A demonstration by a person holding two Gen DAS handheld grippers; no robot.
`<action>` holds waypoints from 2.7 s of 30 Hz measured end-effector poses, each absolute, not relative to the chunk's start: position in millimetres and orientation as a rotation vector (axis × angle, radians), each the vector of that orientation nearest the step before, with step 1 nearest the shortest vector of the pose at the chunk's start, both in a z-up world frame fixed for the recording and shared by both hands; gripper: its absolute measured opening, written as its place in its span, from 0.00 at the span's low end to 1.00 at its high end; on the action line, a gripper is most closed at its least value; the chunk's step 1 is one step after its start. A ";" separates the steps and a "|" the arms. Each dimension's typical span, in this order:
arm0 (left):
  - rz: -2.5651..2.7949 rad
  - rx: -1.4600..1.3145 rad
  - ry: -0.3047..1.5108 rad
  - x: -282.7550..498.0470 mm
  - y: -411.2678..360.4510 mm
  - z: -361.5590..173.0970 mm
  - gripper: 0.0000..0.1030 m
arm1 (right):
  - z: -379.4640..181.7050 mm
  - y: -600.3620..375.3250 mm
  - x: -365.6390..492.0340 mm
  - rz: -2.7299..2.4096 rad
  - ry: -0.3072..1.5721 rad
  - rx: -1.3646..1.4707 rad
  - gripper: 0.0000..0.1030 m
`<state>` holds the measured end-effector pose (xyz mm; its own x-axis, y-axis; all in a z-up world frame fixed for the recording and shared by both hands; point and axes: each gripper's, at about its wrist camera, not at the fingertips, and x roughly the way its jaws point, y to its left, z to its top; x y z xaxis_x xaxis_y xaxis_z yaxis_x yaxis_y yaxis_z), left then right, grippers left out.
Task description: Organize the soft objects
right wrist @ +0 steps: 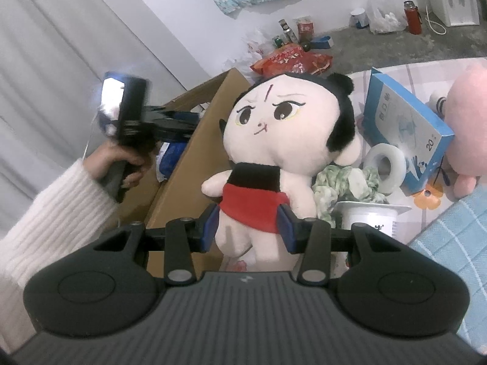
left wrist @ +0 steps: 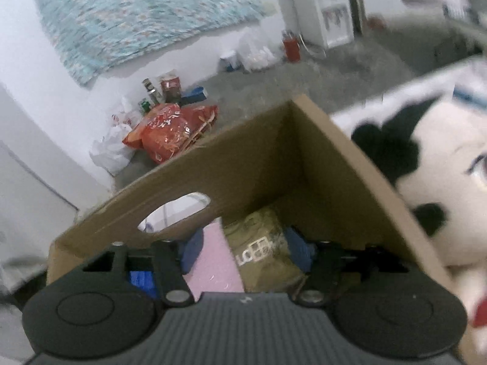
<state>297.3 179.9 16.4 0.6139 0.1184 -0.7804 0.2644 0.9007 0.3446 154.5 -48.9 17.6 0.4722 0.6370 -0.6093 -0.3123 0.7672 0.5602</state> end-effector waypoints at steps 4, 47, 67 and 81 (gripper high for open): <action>-0.119 0.374 0.912 257.5 206.1 43.7 0.62 | 20.6 -51.4 153.3 0.604 0.895 0.404 0.41; -0.315 -0.090 1.063 213.0 227.4 5.9 0.01 | 5.9 -25.4 146.1 0.622 0.969 0.353 0.43; -0.167 -0.023 0.947 239.3 221.5 25.3 0.07 | 10.3 -23.8 134.9 0.643 0.965 0.343 0.43; -0.026 0.145 0.975 292.7 242.4 3.9 0.02 | -6.6 -27.2 128.8 0.674 0.998 0.400 0.43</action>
<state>292.7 242.4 3.9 0.5620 0.0432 -0.8260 0.0866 0.9901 0.1107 128.8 -27.2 -6.6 0.3671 0.6811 -0.6336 -0.3328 0.7322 0.5943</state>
